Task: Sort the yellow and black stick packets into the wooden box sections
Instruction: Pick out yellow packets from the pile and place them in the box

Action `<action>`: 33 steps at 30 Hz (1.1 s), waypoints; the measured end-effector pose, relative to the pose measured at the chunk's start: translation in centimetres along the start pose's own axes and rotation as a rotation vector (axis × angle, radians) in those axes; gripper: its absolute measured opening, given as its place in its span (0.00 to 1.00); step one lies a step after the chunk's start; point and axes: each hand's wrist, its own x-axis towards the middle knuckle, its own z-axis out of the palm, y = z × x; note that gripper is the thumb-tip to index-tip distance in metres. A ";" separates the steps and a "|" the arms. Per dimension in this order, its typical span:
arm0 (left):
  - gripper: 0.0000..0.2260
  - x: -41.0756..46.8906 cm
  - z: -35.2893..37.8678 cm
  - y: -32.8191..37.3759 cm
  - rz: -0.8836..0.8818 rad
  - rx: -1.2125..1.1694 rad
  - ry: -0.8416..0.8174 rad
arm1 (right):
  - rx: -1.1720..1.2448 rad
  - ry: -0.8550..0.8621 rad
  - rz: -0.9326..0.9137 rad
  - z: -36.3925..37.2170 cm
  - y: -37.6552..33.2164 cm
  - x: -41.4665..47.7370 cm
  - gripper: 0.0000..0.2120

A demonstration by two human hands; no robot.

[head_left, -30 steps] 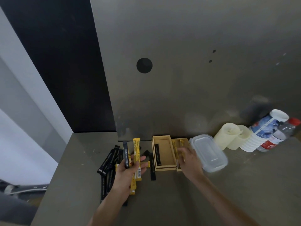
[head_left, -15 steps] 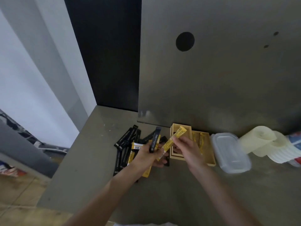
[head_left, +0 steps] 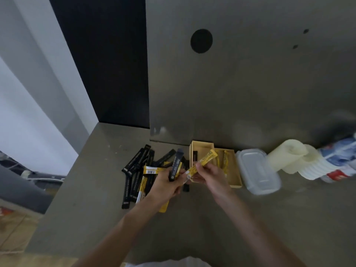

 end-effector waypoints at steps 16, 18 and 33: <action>0.06 0.1 -2.4 -0.9 -0.024 -0.025 0.105 | -1.142 0.416 -0.062 -8.9 2.4 6.7 0.10; 0.06 0.1 -2.5 -0.9 -0.027 -0.026 0.101 | -1.245 0.400 -0.115 -8.5 3.4 6.7 0.16; 0.11 0.8 -2.2 0.0 -0.174 -0.479 0.184 | -1.109 0.401 -0.374 -8.1 5.4 4.8 0.19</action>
